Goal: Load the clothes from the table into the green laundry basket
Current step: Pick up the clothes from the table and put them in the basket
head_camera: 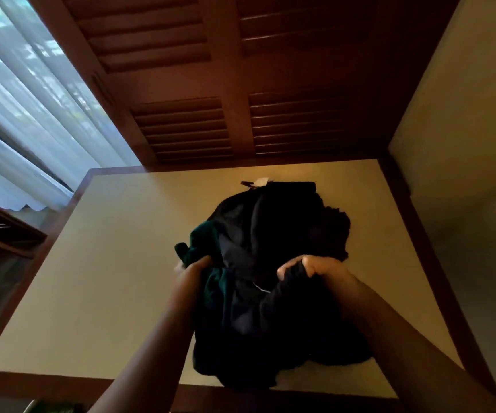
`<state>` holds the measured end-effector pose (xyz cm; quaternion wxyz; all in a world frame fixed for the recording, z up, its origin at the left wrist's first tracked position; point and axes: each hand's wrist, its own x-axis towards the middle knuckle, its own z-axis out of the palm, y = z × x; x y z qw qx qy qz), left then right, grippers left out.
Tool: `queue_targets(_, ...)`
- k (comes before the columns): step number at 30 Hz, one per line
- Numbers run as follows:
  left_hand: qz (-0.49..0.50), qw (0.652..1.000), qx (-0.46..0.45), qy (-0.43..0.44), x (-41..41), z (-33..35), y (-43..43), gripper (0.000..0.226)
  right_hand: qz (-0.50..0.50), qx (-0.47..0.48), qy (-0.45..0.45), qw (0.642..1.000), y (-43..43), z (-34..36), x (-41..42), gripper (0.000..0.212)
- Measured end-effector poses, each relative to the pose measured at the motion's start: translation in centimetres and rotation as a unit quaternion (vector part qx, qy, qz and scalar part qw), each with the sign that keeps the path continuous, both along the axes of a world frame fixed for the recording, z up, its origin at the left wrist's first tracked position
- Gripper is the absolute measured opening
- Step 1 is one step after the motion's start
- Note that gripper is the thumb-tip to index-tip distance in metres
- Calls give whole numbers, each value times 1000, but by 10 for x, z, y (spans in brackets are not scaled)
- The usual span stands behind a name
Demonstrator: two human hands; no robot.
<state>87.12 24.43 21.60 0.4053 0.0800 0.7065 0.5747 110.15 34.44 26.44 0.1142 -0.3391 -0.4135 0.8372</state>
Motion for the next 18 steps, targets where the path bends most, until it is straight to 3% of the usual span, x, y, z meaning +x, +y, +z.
queue_targets(2, -42, 999, 11, -26, 10, -1, -2, 27, 33, 68, -79, 994, -3, 0, 7, 24)
queue_targets(4, -69, 993, 25, -91, 15, 3, -7, 42, -37, 103, -145, 983, 4, -1, 5, 24)
queue_targets(5, -89, 988, 25, -127, 16, 7, -10, 48, -74, 107, -162, 978, 8, 1, 1, 33)
queue_targets(9, -192, 957, 26, -216, 5, 34, -23, 51, -134, 148, -166, 966, 17, 4, -17, 25)
queue_targets(11, -215, 950, 41, -223, -2, 47, -27, 65, -129, 171, -161, 963, 19, -3, -28, 21)
queue_targets(13, -225, 946, 56, -224, -5, 55, -27, 84, -91, 146, -156, 973, 23, -3, -49, 41)
queue_targets(15, -225, 945, 77, -226, -3, 60, -24, 84, -8, 128, -166, 978, 22, -9, -56, 52)
queue_targets(18, -212, 948, 118, -207, 1, 64, -17, 68, 75, 142, -162, 974, 18, -1, -52, 9)
